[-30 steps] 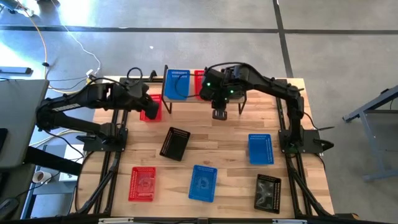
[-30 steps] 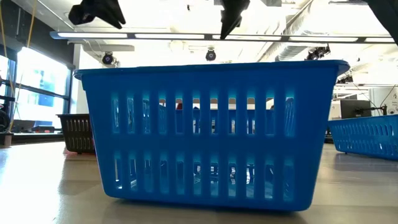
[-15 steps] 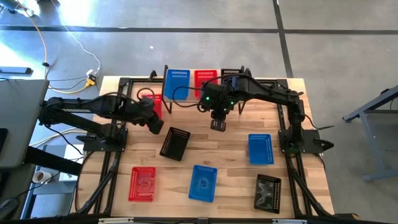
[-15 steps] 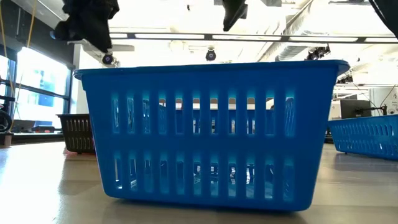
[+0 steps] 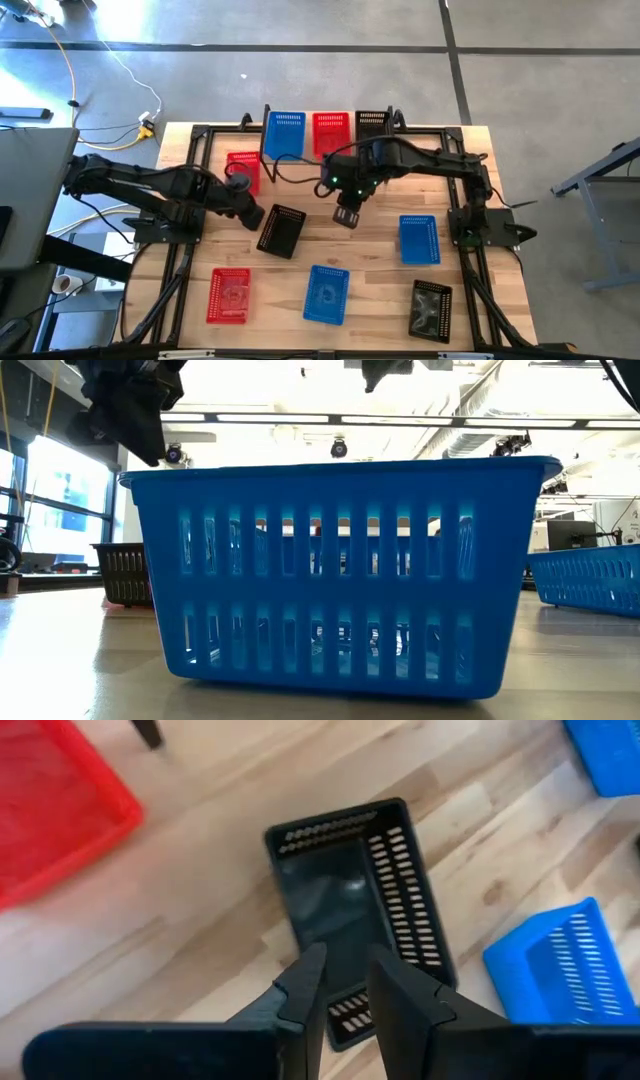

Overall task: Stack baskets on shelf by color
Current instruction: Stack the left black basket into the black basket on the shelf

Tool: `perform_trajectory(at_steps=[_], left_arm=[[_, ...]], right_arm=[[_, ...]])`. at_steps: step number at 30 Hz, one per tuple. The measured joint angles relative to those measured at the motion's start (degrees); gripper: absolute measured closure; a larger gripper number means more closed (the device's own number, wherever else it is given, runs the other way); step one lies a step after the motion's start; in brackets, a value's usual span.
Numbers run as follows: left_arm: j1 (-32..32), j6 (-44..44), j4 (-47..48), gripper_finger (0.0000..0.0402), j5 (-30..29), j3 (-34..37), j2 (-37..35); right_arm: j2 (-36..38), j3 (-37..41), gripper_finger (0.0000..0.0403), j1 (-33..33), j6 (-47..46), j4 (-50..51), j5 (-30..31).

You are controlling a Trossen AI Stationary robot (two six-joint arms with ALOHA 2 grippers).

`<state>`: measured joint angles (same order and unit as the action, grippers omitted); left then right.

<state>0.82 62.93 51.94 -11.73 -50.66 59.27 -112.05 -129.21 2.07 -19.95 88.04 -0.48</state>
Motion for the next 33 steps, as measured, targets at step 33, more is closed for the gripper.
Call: perform_trajectory(at_steps=[33], left_arm=[[2.76,7.85,-6.62,0.0272,4.57,3.16,11.75]], right_arm=[[5.98,0.04,0.0336,9.72,-1.9,1.98,13.64]])
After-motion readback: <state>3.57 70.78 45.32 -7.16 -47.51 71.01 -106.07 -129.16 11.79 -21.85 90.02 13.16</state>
